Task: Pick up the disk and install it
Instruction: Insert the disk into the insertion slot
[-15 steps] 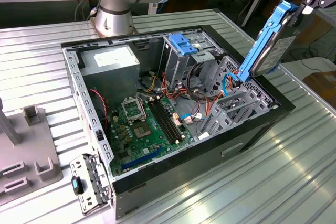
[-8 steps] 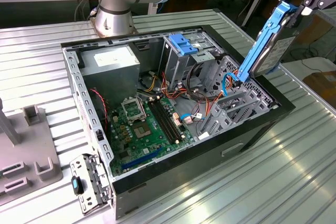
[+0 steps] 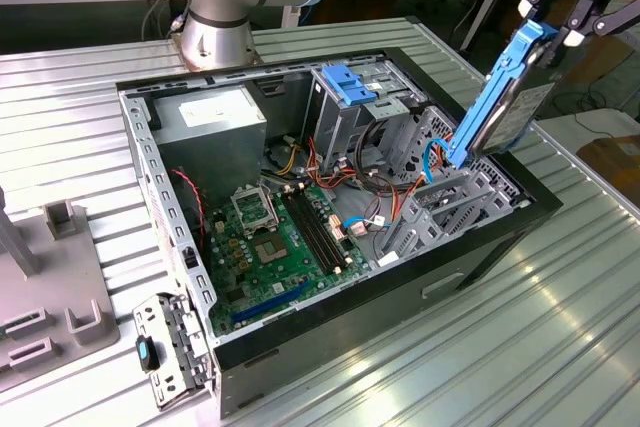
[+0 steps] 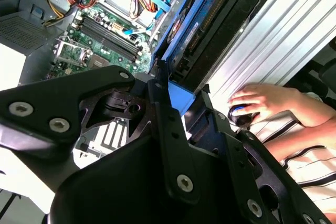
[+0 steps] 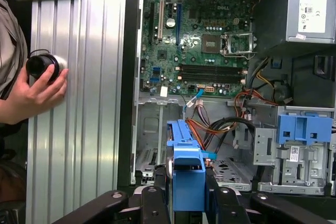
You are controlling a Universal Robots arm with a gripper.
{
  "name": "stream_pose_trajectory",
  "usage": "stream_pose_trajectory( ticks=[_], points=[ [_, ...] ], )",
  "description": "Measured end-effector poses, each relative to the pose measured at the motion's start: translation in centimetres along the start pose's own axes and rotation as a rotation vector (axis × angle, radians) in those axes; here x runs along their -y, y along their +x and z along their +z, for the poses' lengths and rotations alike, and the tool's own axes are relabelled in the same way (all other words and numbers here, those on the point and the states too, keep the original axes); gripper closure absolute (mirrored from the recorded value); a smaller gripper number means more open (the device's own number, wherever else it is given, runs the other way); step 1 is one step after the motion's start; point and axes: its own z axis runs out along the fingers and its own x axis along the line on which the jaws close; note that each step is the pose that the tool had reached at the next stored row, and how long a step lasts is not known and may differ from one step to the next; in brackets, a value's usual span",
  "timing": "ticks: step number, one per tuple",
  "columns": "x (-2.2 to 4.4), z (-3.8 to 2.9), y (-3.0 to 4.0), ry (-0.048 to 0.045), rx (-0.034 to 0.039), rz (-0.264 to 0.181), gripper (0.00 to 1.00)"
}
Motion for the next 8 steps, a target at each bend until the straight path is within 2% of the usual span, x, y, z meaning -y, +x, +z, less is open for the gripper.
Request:
stream_pose_trajectory(
  ticks=[2, 4, 6, 7, 8],
  points=[
    [-0.09, 0.28, 0.27, 0.0003, 0.0004, 0.000, 0.64],
    [-0.53, 0.99, 0.36, 0.0005, 0.0005, 0.000, 0.64],
    [-0.57, 1.10, 0.87, 0.0005, 0.0001, 0.000, 0.64],
    [-0.80, 1.40, 1.29, 0.0007, 0.0002, 0.000, 0.64],
    [-1.03, 1.55, 1.30, 0.0010, 0.0001, 0.000, 0.64]
  ],
)
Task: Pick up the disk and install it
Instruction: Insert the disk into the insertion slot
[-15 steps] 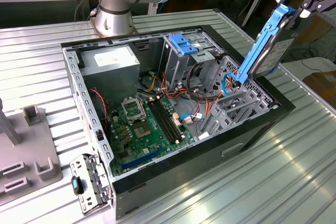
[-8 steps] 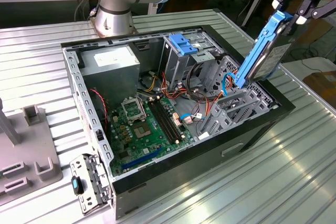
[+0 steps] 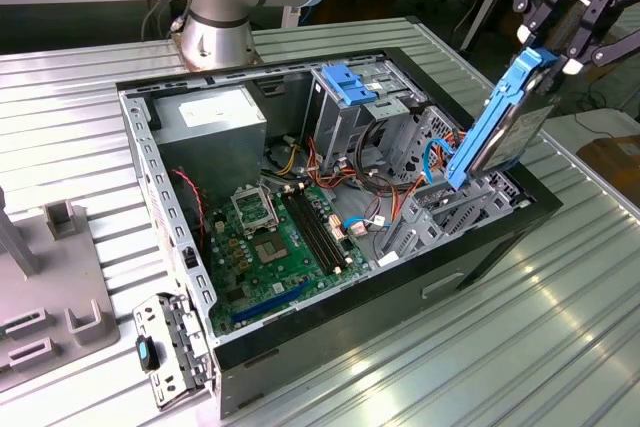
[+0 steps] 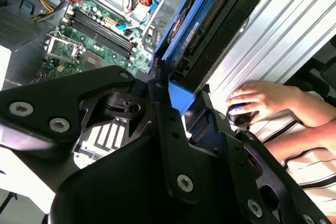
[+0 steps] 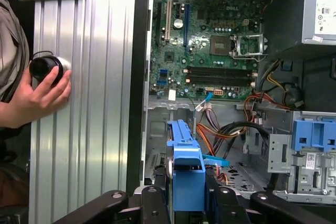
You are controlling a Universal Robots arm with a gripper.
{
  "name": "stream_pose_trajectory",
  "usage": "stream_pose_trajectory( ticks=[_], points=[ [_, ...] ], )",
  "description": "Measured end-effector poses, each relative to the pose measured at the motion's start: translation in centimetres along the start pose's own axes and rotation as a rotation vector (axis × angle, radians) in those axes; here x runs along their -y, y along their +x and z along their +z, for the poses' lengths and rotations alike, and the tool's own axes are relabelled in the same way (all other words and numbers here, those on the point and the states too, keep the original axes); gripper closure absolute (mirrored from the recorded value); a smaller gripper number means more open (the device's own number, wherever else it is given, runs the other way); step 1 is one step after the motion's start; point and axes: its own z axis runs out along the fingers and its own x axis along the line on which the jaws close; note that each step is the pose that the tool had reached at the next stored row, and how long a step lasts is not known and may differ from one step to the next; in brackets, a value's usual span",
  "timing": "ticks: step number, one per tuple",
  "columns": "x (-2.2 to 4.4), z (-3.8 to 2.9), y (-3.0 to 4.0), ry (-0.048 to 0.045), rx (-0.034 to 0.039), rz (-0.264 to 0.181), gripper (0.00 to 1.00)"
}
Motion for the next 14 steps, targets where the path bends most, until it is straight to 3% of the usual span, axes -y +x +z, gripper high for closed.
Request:
stream_pose_trajectory(
  ticks=[8, 10, 14],
  points=[
    [-0.87, 1.78, -0.02, 0.0015, 0.0001, 0.000, 0.64],
    [-0.86, 2.52, -0.04, 0.0015, 0.0001, 0.000, 0.64],
    [-0.86, 3.05, -0.28, 0.0015, 0.0004, 0.002, 0.64]
  ],
)
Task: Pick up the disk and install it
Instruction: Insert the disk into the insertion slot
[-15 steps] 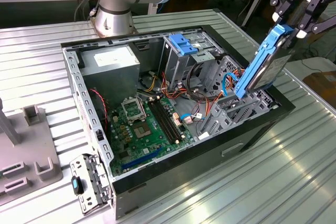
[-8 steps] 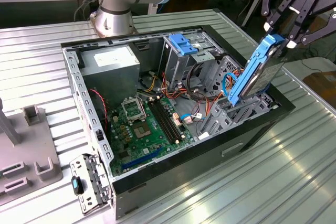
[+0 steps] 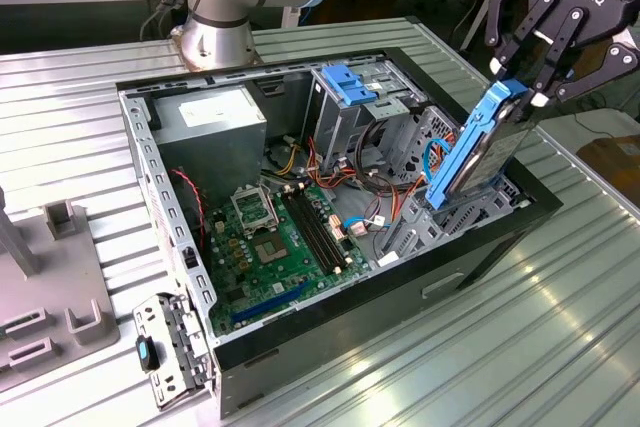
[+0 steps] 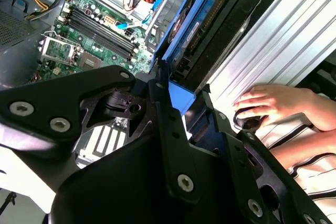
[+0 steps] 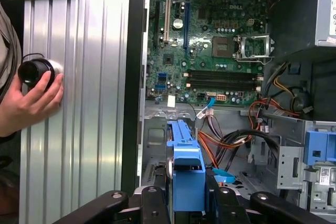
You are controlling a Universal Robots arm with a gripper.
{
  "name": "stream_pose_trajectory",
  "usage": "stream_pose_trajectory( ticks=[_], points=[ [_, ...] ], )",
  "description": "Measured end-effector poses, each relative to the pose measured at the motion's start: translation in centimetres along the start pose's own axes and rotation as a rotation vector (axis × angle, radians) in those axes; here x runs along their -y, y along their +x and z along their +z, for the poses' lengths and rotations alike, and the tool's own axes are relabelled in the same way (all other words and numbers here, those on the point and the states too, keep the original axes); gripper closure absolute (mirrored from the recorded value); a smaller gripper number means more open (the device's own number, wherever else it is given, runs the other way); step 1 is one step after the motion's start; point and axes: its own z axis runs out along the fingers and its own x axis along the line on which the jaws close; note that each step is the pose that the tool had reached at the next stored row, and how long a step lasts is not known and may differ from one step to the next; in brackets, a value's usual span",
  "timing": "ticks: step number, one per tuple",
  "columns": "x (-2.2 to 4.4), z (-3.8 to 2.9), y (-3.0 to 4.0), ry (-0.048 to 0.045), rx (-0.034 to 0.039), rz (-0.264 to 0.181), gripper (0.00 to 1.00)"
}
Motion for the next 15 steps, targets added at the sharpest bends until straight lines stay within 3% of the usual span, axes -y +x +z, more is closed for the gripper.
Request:
stream_pose_trajectory(
  ticks=[8, 15],
  points=[
    [0.01, 0.38, -0.40, -0.0001, 0.0003, 0.005, 0.64],
    [0.01, 1.27, -0.43, -0.0005, -0.0005, 0.019, 0.64]
  ],
)
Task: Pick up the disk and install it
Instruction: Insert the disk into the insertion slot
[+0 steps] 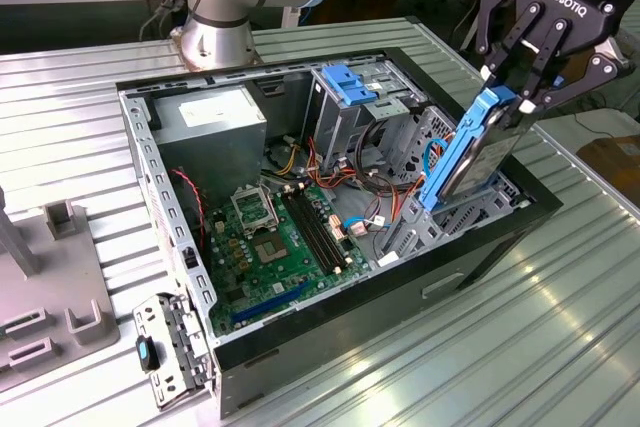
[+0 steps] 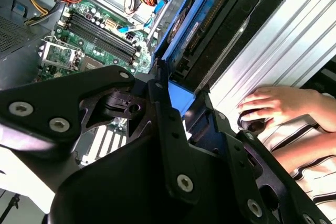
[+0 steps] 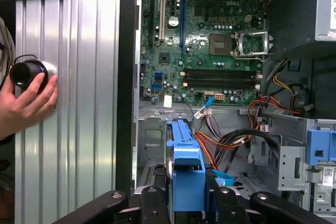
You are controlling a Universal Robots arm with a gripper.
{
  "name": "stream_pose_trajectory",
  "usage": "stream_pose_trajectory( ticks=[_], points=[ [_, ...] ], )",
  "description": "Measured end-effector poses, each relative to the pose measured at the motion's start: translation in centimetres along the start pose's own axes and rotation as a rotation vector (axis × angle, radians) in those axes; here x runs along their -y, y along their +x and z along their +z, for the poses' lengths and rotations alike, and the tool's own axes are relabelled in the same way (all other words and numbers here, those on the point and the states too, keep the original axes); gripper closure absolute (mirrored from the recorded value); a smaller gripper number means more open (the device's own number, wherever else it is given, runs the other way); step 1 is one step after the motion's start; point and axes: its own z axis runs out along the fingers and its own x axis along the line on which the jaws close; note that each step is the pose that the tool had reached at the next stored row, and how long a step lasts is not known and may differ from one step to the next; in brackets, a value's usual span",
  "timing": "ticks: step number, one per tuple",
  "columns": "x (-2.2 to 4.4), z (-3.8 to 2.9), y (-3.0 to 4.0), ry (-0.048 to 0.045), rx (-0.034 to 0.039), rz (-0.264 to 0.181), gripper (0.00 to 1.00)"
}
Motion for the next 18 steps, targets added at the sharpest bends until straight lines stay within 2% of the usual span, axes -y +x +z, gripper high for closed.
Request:
stream_pose_trajectory(
  ticks=[5, 9, 12, 13, 15, 17, 18],
  points=[
    [0.00, 0.08, 0.01, 0.0001, 0.0014, 0.003, 0.64],
    [0.00, -0.85, 0.02, 0.0001, 0.0008, 0.003, 0.64],
    [-0.01, -0.92, 0.02, 0.0012, 0.0006, 0.003, 0.64],
    [-0.03, -0.92, 0.02, 0.0037, 0.0010, 0.003, 0.64],
    [-0.08, -0.90, 0.02, 0.0250, 0.0042, 0.003, 0.64],
    [-0.23, -0.89, 0.02, 0.0334, 0.0052, 0.003, 0.64],
    [-0.32, -0.89, 0.02, 0.0340, 0.0053, 0.003, 0.64]
  ],
)
